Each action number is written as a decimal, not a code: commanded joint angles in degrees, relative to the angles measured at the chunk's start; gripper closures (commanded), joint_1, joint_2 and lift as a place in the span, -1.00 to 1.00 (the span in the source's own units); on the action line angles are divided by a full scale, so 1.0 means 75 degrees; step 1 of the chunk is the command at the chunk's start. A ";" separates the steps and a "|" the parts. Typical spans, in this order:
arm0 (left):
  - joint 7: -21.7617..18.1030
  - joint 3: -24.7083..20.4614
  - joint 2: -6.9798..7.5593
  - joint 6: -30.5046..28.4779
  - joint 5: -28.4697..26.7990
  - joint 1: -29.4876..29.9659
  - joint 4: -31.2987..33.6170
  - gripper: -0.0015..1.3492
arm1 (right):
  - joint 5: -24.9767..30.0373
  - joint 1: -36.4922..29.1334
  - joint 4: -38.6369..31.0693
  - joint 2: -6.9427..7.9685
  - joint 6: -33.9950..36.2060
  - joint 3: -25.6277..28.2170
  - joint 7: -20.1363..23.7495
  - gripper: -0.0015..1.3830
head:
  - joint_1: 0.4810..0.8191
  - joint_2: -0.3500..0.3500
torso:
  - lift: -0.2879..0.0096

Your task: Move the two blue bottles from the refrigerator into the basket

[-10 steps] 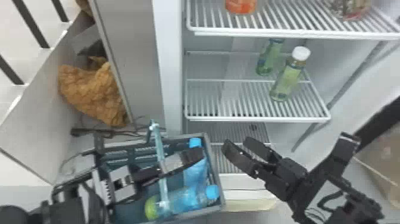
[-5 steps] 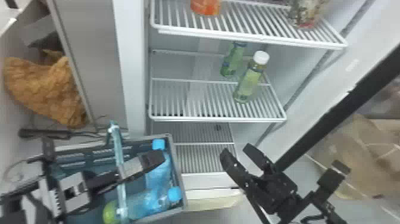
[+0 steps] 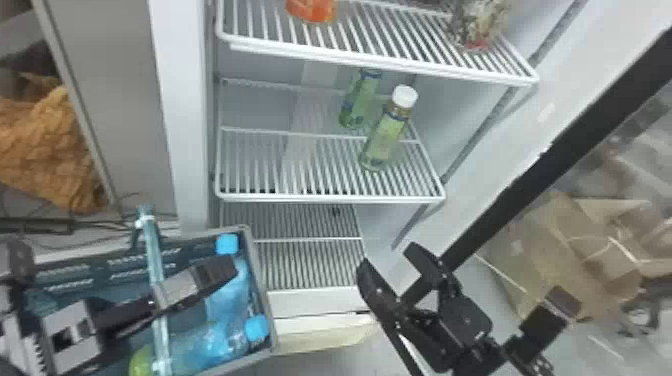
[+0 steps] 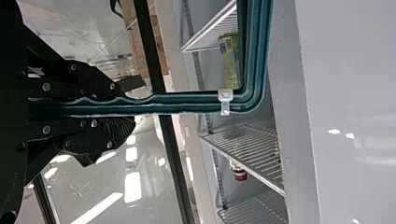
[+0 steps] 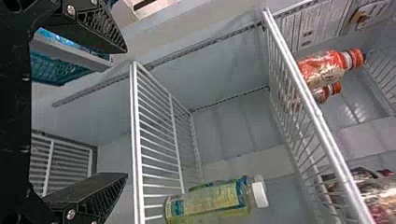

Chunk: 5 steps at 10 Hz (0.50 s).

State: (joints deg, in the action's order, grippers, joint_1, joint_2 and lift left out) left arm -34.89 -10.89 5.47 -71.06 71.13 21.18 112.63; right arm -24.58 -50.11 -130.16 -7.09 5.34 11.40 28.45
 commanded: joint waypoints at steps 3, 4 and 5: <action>0.0011 -0.0102 -0.0050 0.0119 0.0052 0.0176 0.0010 0.78 | 0.0490 -0.0650 -0.0336 0.0359 -0.0863 0.0598 -0.0044 -0.82 | 0.27 -0.99 | -0.54; 0.0011 -0.0147 -0.0085 0.0119 0.0052 0.0214 0.0010 0.78 | 0.0566 -0.0856 -0.0505 0.0441 -0.0863 0.0765 -0.0067 -0.82 | 0.27 -1.00 | -0.54; 0.0023 -0.0178 -0.0108 0.0138 0.0052 0.0232 0.0010 0.78 | 0.0627 -0.1062 -0.0692 0.0511 -0.0863 0.0887 -0.0067 -0.82 | 0.27 -1.00 | -0.54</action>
State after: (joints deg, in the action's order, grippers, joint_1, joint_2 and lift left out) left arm -34.73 -12.09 4.76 -70.10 71.52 22.85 112.70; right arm -20.18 -57.22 -134.58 -3.57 -1.12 17.48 27.91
